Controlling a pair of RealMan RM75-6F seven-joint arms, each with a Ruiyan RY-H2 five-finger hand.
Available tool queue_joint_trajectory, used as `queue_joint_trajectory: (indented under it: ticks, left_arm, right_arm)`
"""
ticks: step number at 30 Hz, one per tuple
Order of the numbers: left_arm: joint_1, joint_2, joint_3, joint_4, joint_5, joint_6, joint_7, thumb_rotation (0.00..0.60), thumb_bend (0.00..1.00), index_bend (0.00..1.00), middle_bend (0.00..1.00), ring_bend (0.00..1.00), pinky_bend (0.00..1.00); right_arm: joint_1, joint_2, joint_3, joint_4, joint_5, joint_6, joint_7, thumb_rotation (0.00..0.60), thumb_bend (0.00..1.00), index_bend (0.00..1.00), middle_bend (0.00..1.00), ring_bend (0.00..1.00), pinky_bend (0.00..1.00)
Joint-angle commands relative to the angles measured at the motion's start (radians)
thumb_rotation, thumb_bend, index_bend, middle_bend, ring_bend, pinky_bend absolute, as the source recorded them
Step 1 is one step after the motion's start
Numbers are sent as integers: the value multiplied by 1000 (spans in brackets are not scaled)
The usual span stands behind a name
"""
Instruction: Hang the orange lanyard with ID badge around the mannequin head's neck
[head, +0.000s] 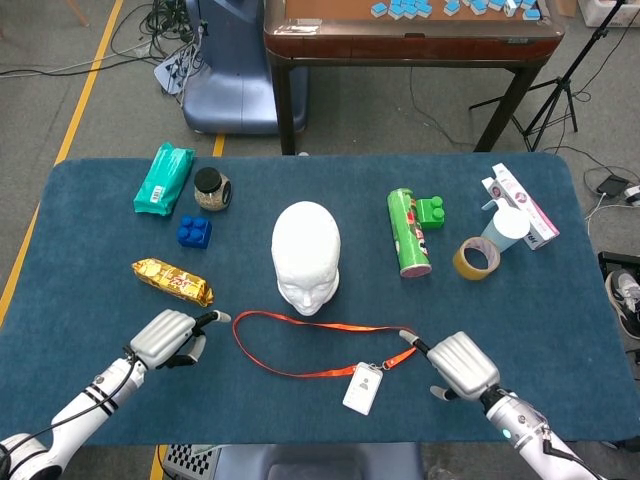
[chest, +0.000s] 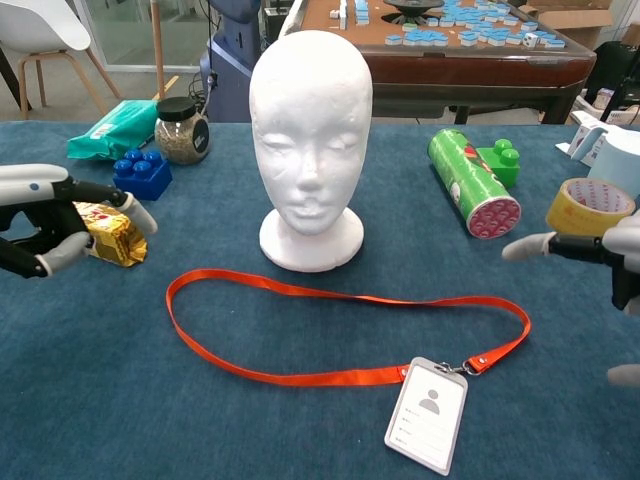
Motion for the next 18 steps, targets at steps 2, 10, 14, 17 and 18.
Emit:
queue_joint_trajectory:
  ticks: [2,10,14,17,18]
  left_arm:
    - [-22,-57,-45,8,-101,-31,76,600,462,284,835,866,849]
    - [-63,-130,-94,12,-258,-68,224,600,361,370,857,877,867]
    - [-80,-182,-114,32,-332,-62,294,600,347,389,872,888,878]
    - [-92,-221,-125,47,-379,-50,348,600,328,398,883,896,886]
    - [-95,-233,-127,52,-392,-46,364,600,322,399,885,898,888]
  right_arm:
    - [-42,28,17,-11,-88,84,62,600,96,18,1000,1000,1000]
    - [-69,70,47,-28,-112,114,87,600,95,18,1000,1000,1000]
    - [-78,73,52,-23,-117,102,95,600,95,18,1000,1000,1000]
    - [-83,74,57,-18,-115,92,103,600,96,18,1000,1000,1000]
    - [-84,74,60,-17,-115,90,105,600,95,18,1000,1000,1000]
